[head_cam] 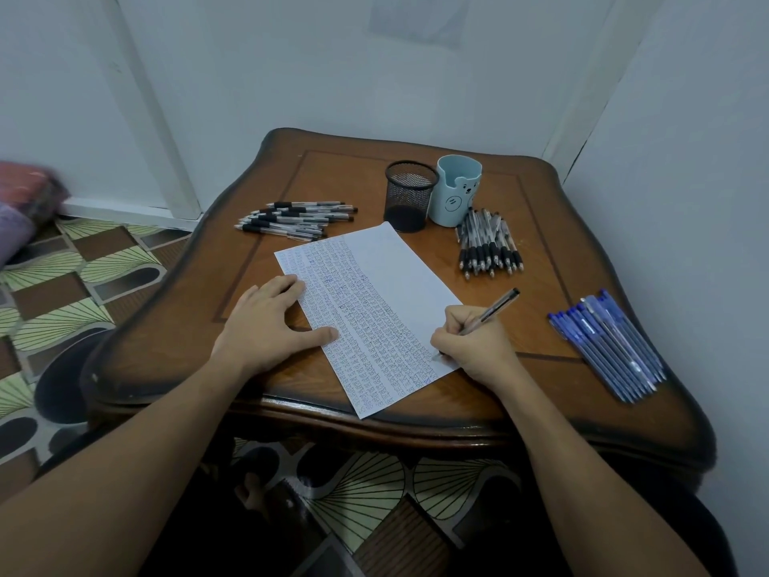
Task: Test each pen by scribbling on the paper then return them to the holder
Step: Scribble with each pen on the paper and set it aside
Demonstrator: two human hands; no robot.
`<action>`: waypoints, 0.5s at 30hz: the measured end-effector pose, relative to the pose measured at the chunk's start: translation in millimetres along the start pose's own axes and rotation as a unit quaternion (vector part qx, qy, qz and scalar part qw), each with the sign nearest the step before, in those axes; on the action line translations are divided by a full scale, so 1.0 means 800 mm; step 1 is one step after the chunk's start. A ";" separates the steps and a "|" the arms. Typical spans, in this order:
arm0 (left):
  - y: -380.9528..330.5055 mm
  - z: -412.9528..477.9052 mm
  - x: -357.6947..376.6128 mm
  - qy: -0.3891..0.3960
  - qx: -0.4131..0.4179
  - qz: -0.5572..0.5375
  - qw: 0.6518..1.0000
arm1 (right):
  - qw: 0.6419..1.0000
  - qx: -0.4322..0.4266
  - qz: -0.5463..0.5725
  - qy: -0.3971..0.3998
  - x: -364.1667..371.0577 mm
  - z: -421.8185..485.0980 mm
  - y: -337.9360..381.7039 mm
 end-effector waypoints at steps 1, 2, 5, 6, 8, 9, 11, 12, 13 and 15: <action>0.000 0.000 0.000 0.002 -0.001 0.001 1.000 | 1.000 0.001 0.005 0.002 -0.001 0.000 0.000; 0.000 0.000 0.001 0.003 -0.001 0.000 1.000 | 1.000 0.002 0.010 0.005 -0.002 0.000 0.000; 0.001 0.000 0.001 -0.005 0.001 -0.003 1.000 | 1.000 0.000 0.023 0.000 -0.002 0.000 0.003; 0.002 0.001 0.001 -0.006 0.001 -0.002 1.000 | 0.999 -0.002 0.034 -0.010 -0.002 -0.001 0.003; 0.001 0.001 0.002 -0.006 0.002 -0.002 1.000 | 0.999 -0.005 0.046 -0.023 -0.003 -0.001 0.003; 0.001 0.001 0.002 -0.006 0.002 -0.002 1.000 | 0.999 -0.006 0.042 -0.021 -0.003 -0.001 0.003; 0.001 0.001 0.001 -0.003 0.001 -0.001 1.000 | 1.000 -0.008 0.024 -0.014 -0.002 -0.001 0.001; 0.001 0.001 0.001 -0.002 0.001 -0.002 1.000 | 1.000 -0.008 0.017 -0.014 -0.002 -0.001 0.000; 0.001 0.000 0.000 -0.002 0.001 -0.003 1.000 | 1.000 -0.008 0.013 -0.015 -0.002 -0.001 0.000; 0.000 0.000 0.000 0.000 -0.001 -0.004 1.000 | 1.000 -0.007 0.016 -0.009 -0.003 -0.001 0.002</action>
Point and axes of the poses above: each hand's wrist, its own z-axis towards the middle knuckle, its own x-axis out of the palm, y = z × x, the point moved 1 cm from there along z, towards the middle knuckle, and after that the axes turned 9 degrees about -x, right-handed, at the moved point
